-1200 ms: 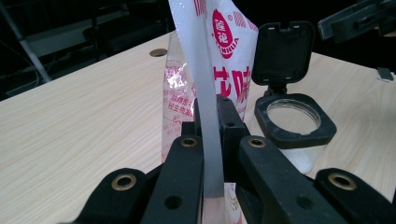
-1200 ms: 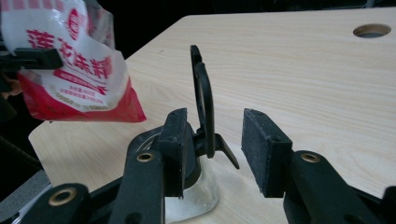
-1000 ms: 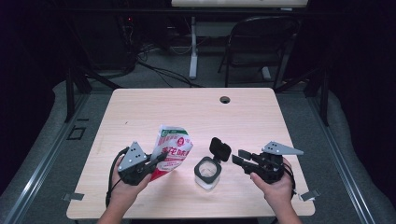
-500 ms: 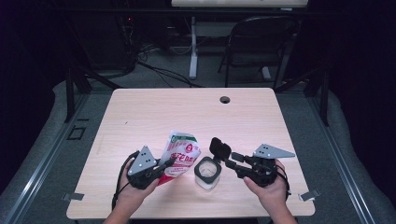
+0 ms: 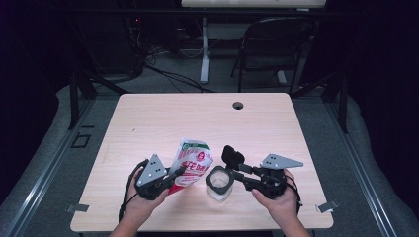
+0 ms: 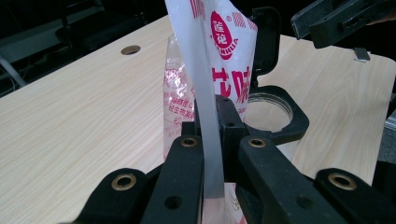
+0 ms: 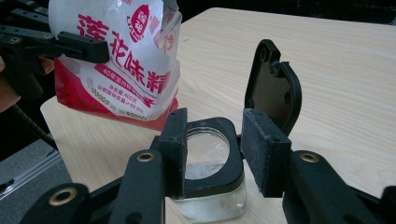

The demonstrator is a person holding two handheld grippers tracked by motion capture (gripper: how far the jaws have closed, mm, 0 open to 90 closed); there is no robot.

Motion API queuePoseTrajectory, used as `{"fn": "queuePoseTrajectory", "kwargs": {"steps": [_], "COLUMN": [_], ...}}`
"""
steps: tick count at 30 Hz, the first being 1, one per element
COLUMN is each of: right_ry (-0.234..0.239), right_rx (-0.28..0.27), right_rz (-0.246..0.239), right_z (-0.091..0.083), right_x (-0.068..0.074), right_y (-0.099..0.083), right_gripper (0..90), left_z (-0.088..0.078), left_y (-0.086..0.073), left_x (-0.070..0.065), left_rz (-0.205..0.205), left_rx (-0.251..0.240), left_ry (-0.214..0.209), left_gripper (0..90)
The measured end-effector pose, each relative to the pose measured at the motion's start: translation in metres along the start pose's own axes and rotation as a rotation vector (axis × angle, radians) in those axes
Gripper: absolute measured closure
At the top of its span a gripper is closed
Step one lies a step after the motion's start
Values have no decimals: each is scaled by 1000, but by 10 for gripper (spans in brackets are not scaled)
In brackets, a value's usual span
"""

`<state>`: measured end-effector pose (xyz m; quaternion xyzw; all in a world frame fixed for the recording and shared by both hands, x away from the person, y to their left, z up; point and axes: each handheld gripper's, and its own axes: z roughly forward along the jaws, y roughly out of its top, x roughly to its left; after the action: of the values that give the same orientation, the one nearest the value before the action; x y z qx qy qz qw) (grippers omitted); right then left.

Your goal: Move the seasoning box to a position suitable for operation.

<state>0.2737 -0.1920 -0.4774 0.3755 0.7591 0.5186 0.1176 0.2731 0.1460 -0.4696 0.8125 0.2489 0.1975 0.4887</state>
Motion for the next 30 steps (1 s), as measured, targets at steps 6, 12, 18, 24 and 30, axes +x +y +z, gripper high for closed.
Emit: {"fn": "queuePoseTrajectory", "kwargs": {"steps": [6, 12, 18, 24, 30], "right_ry": [5, 5, 30, 80, 122], "right_rx": [-6, -2, 10, 26, 50], "right_rz": [16, 25, 17, -6, -16], "right_z": [1, 3, 8, 26, 47], "right_x": [-2, -4, -1, 10, 13], "right_y": [-1, -2, 3, 15, 26], "right_gripper": [615, 616, 618, 606, 590], "left_z": [2, 7, 3, 2, 3], "left_y": [-3, -9, -7, -7, -12], "left_x": [3, 7, 6, 0, -2], "left_rz": [-11, -28, -24, 5, 0], "left_rx": [0, 13, -2, 3, 3], "left_ry": [8, 8, 7, -12, -27], "left_gripper": [900, 900, 900, 900, 900]}}
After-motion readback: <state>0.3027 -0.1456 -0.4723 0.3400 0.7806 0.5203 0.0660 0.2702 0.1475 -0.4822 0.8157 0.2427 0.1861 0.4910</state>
